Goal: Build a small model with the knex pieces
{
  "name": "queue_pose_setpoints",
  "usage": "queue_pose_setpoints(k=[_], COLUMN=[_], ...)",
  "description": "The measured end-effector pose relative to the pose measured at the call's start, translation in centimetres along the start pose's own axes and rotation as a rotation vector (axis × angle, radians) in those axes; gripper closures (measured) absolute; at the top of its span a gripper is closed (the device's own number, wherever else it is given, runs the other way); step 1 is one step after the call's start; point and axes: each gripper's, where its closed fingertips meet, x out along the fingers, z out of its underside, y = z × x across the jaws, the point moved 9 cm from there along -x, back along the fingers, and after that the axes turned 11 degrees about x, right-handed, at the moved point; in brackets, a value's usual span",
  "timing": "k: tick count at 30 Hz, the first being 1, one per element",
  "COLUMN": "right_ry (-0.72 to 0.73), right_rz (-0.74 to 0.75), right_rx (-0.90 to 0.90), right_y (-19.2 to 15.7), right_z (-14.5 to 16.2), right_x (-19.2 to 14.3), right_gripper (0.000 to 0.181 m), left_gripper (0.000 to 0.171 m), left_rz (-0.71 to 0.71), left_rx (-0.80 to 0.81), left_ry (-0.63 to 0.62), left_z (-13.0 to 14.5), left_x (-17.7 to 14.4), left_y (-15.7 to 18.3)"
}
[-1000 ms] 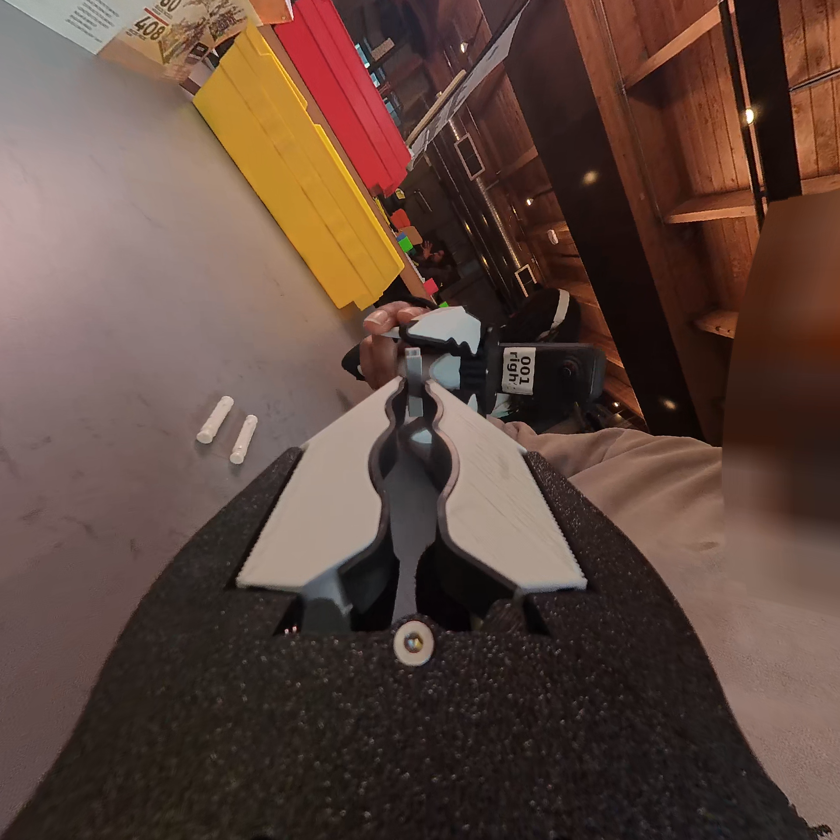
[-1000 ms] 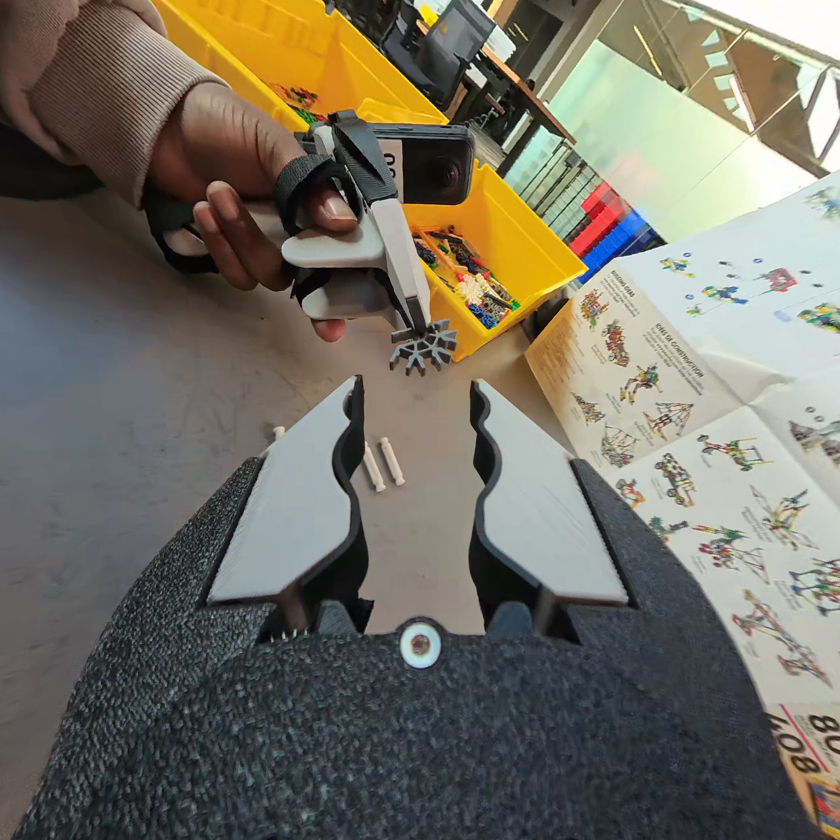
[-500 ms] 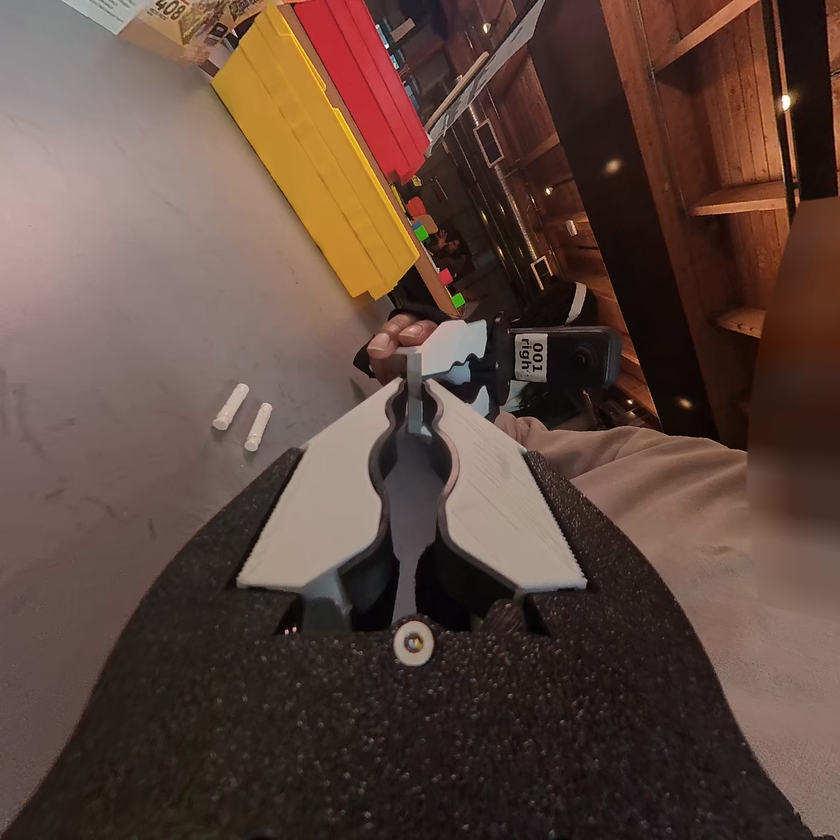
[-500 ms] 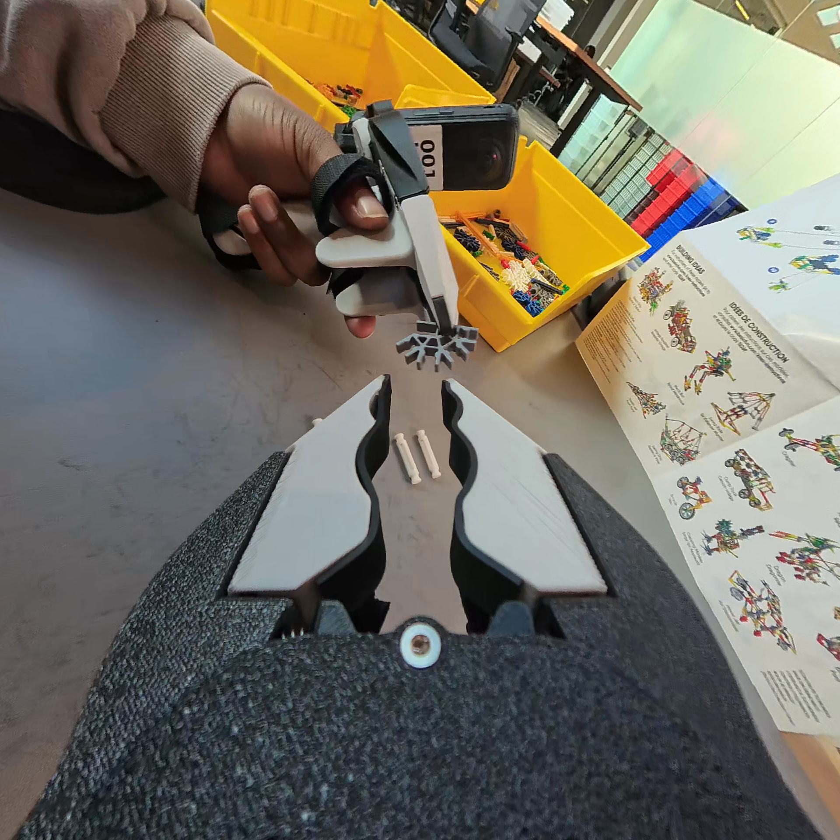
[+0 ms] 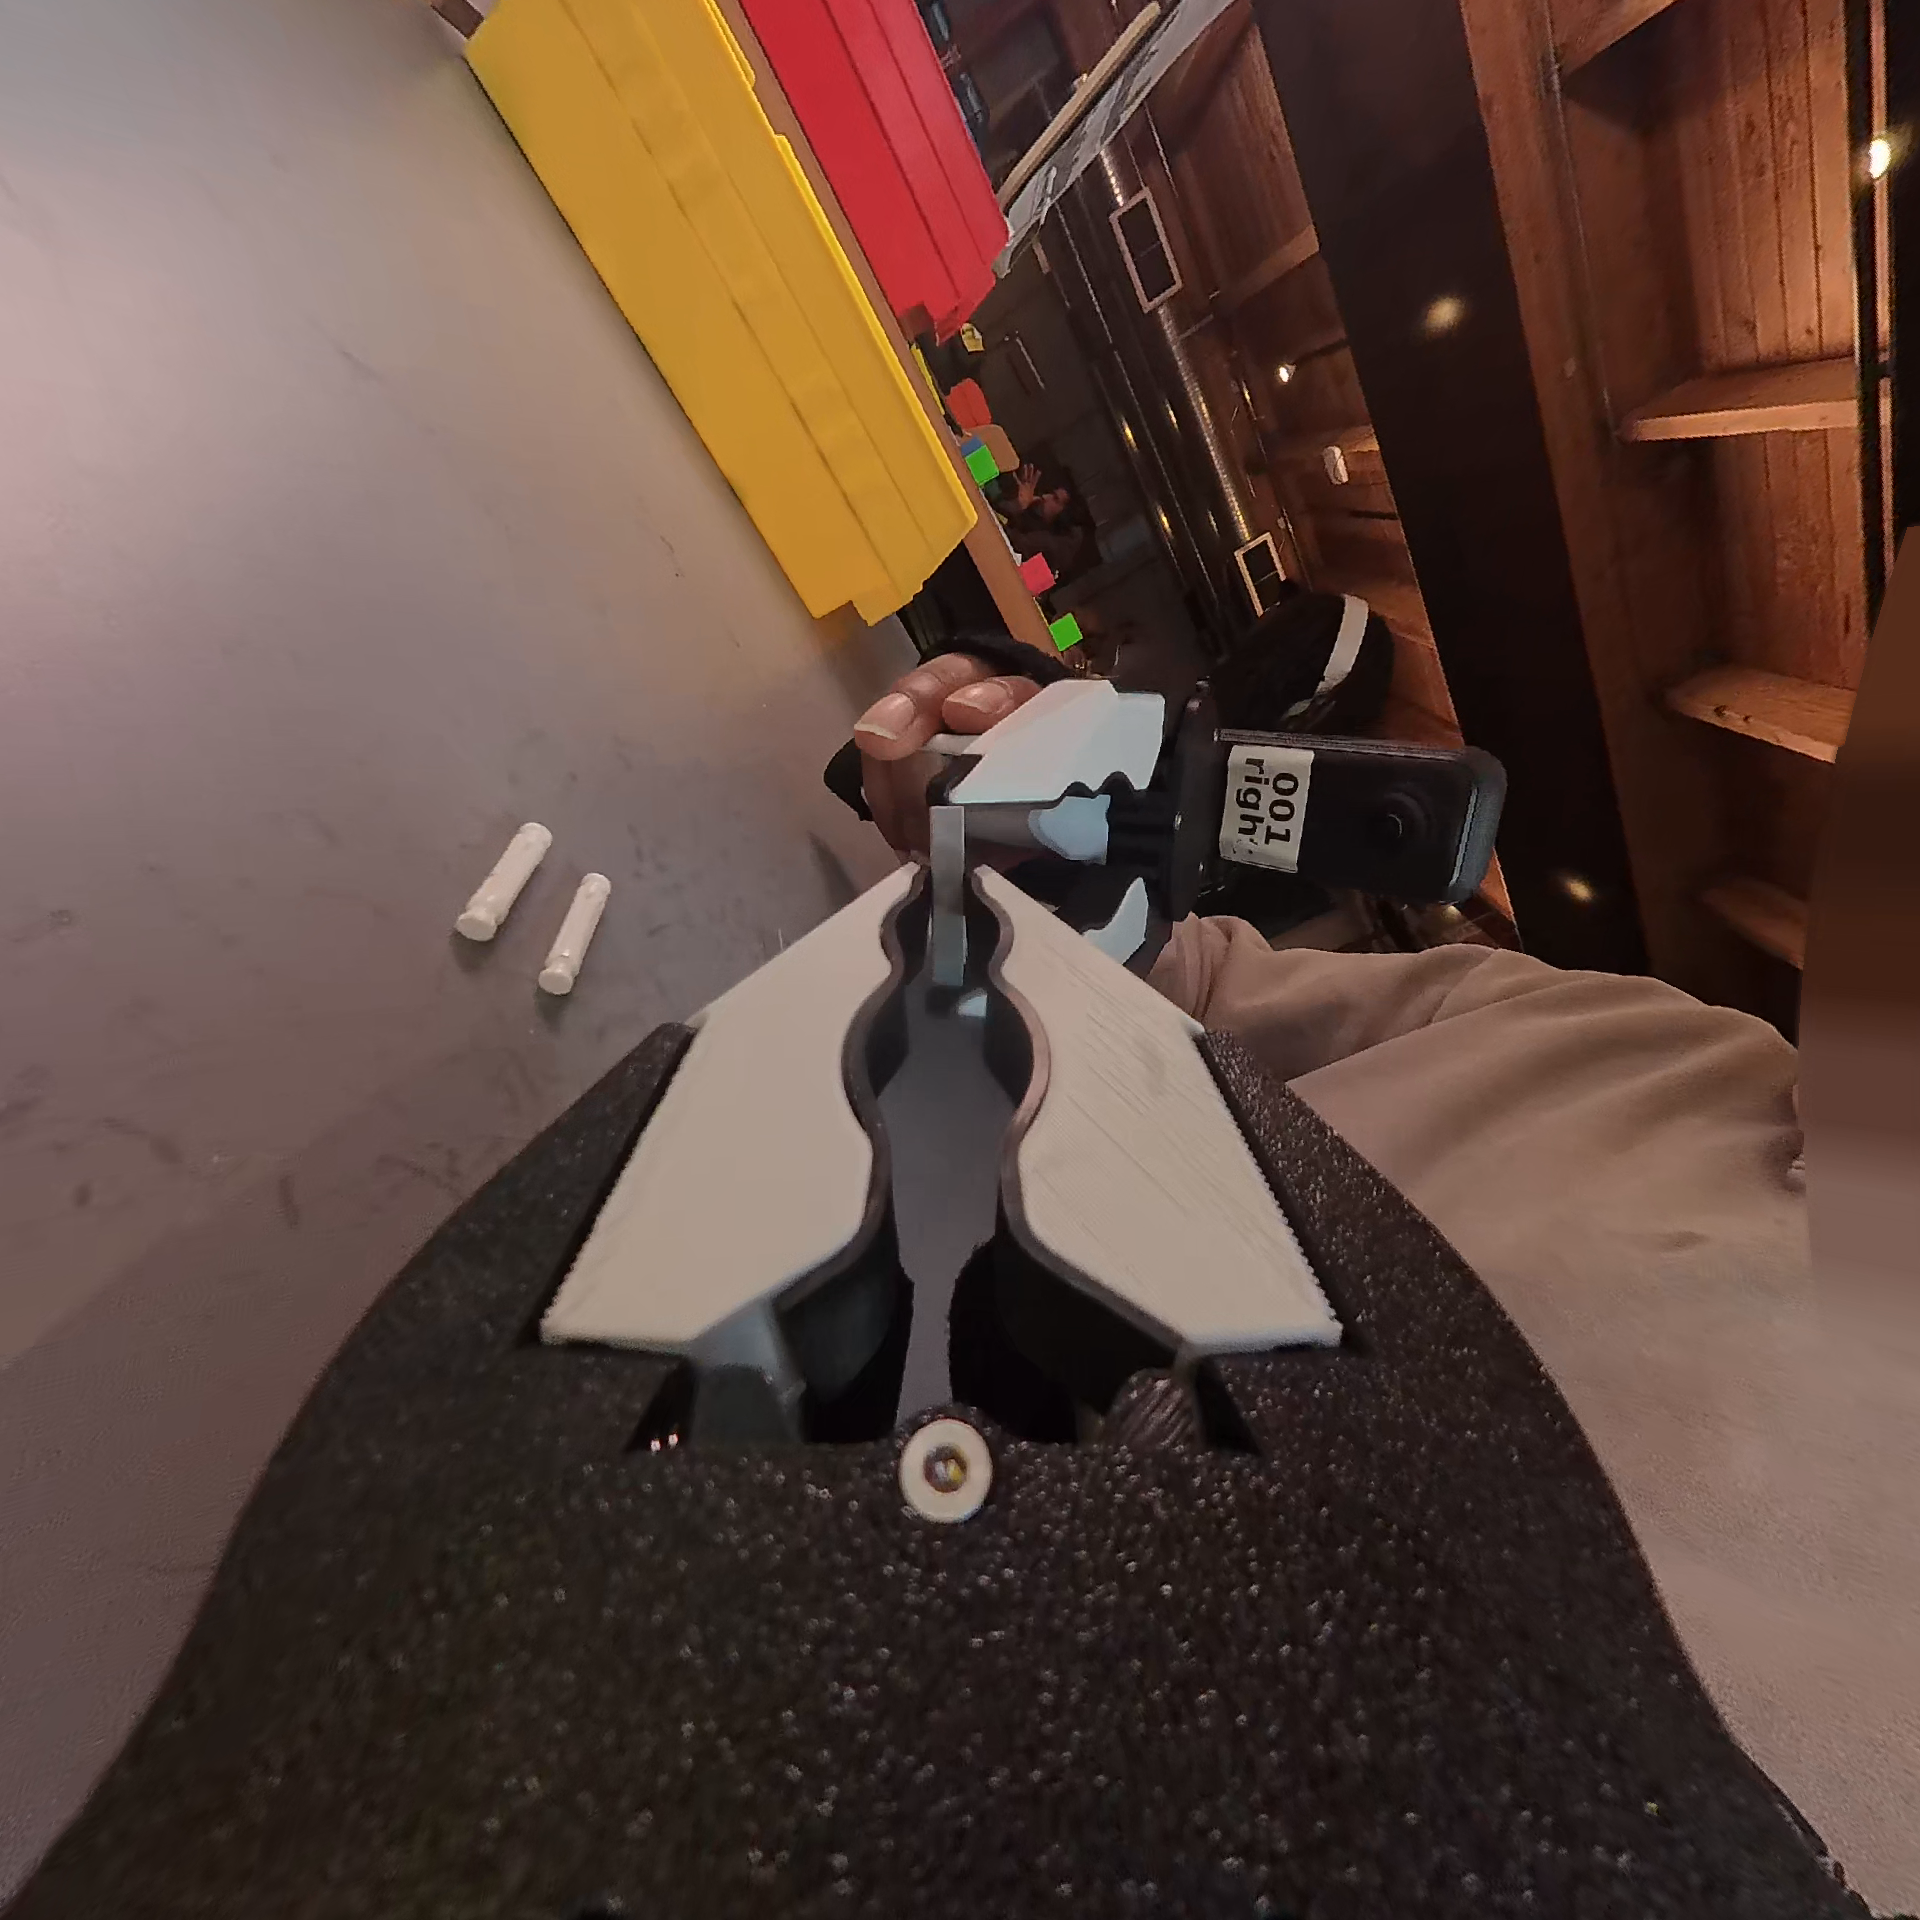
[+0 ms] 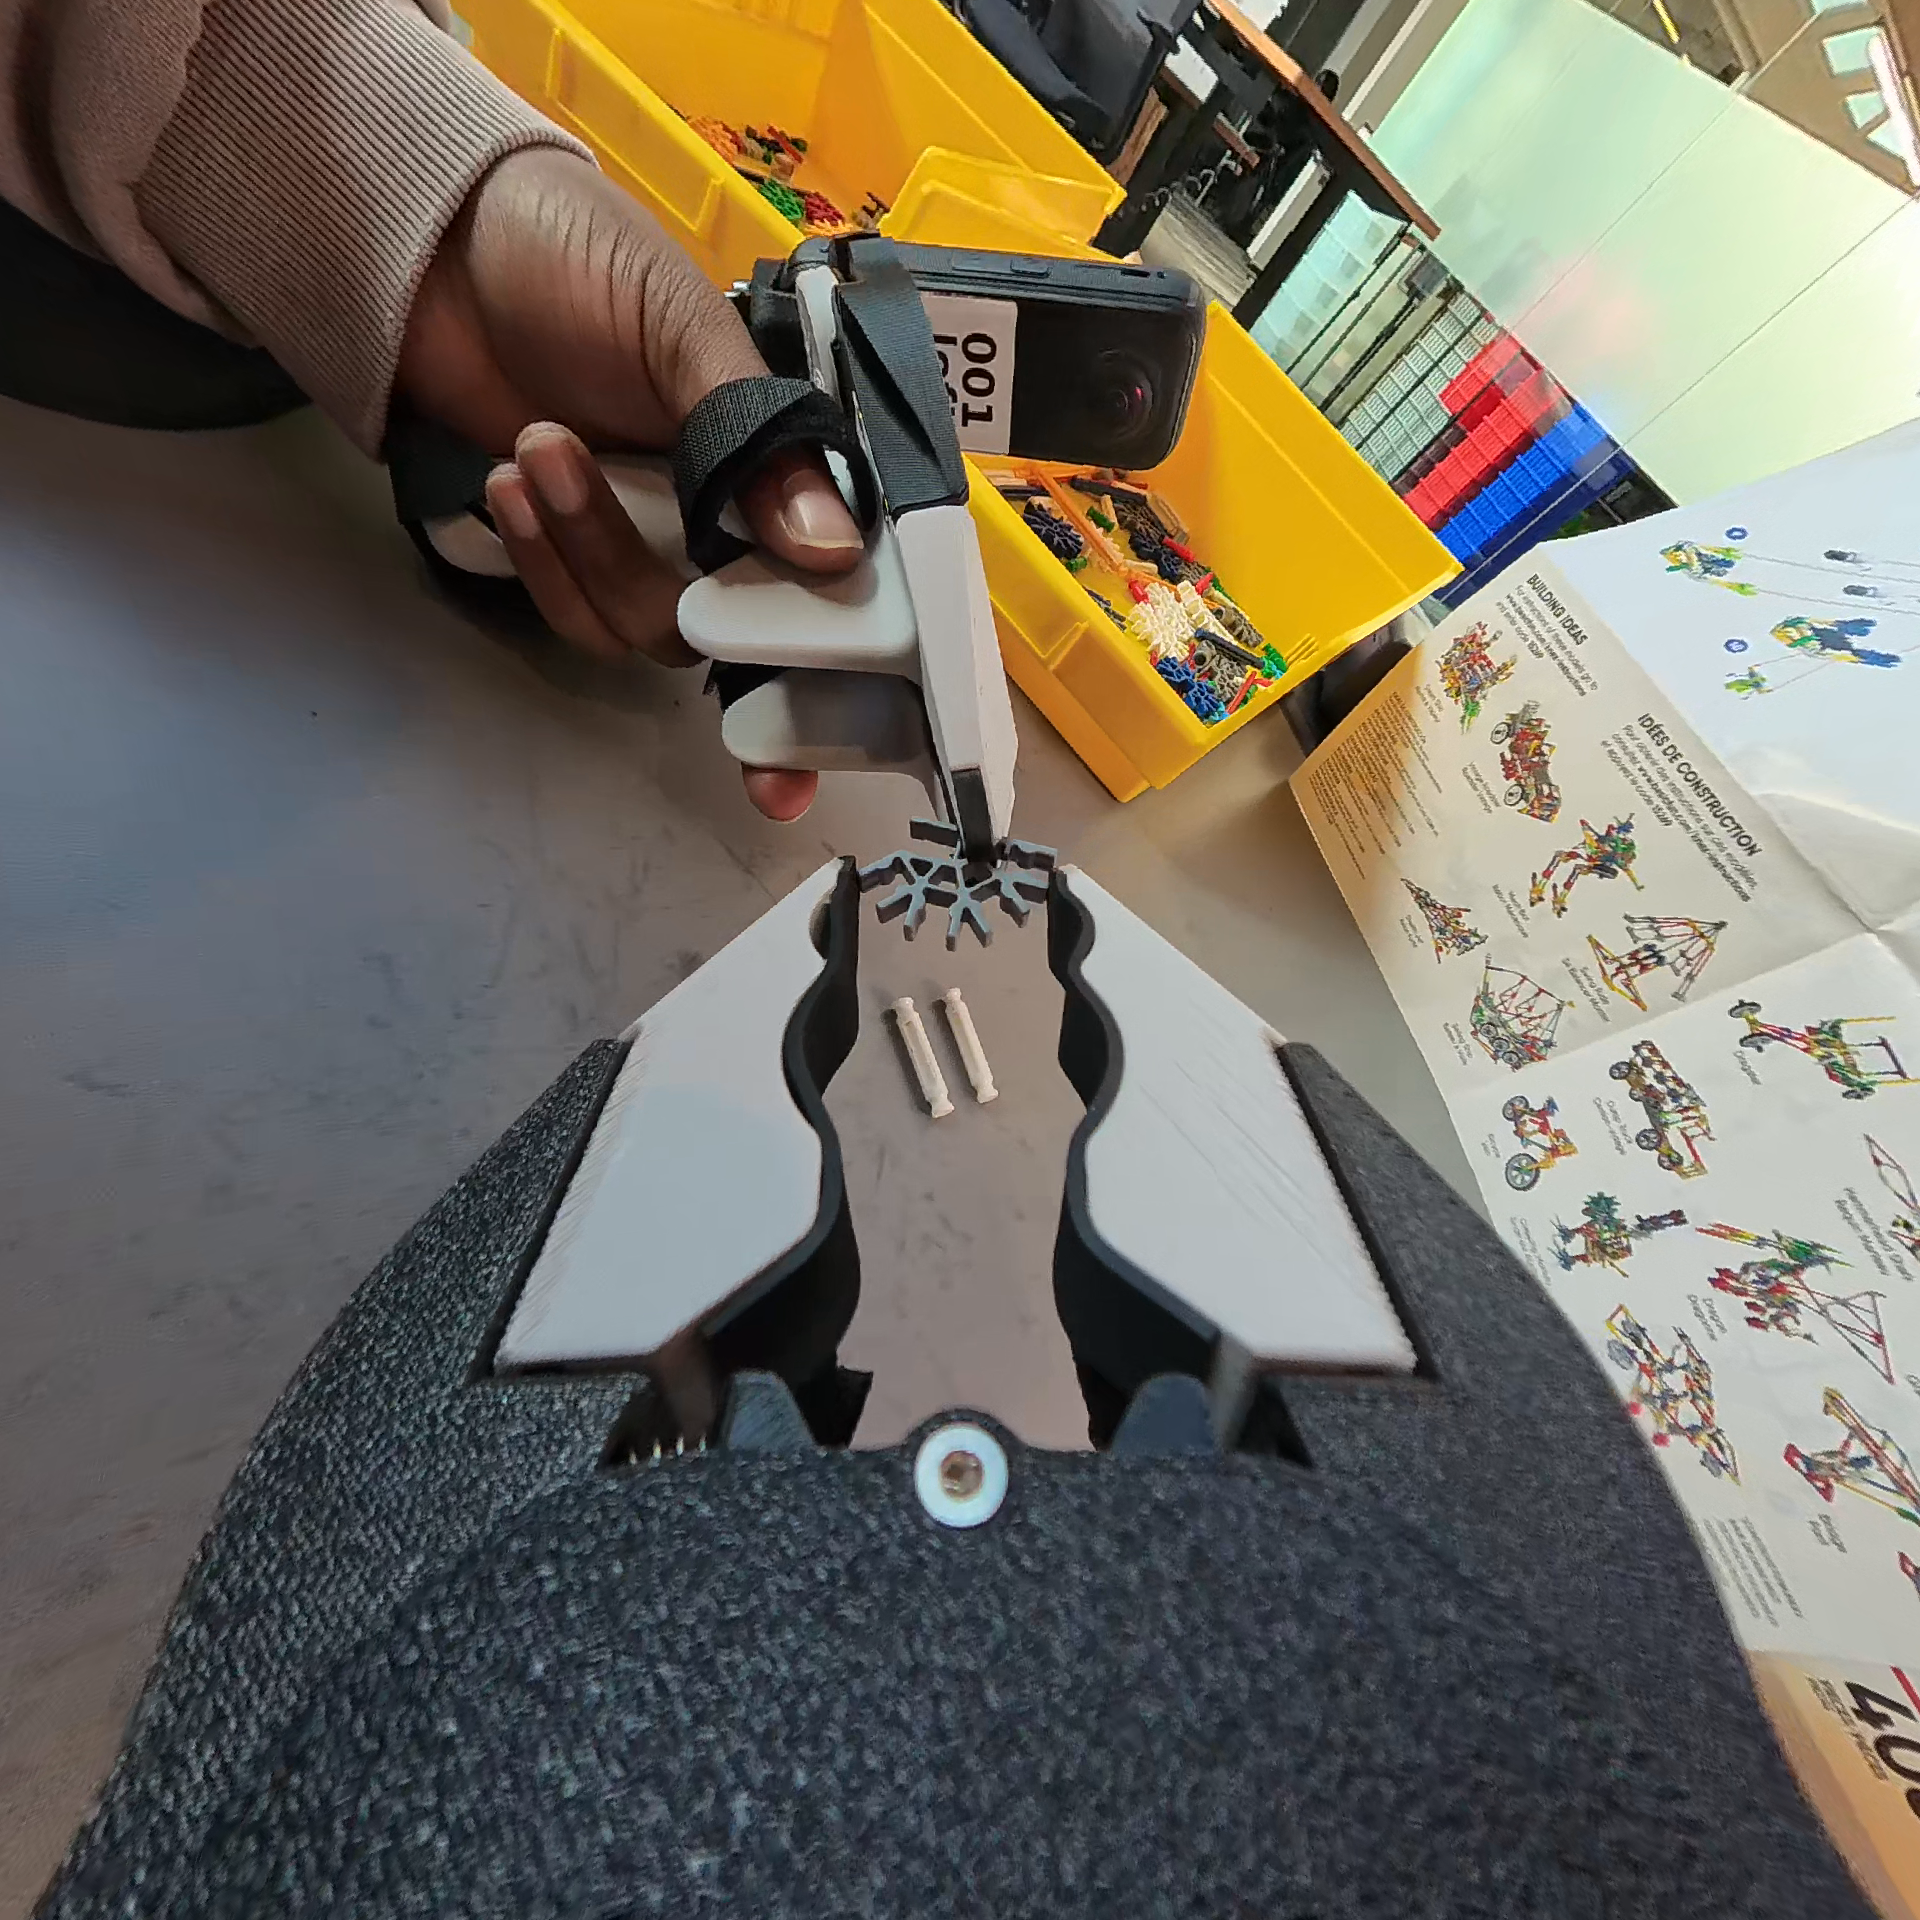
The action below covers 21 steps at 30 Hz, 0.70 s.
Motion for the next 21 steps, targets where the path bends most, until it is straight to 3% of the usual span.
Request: queue_pose_setpoints(k=[14, 21], right_ry=[-0.027, -0.119], right_rz=[-0.089, -0.140], right_rx=[0.010, 0.111], right_y=[0.3, 0.8], right_z=[0.5, 1.8], right_x=[-0.4, 0.0], right_gripper=[0.151, 0.151], left_gripper=[0.166, 0.163], left_rz=[-0.024, -0.215], left_rx=[0.009, 0.368], left_ry=[-0.041, -0.204], left_z=[0.3, -1.0], left_x=[0.3, -0.9], left_y=[-0.1, 1.4])
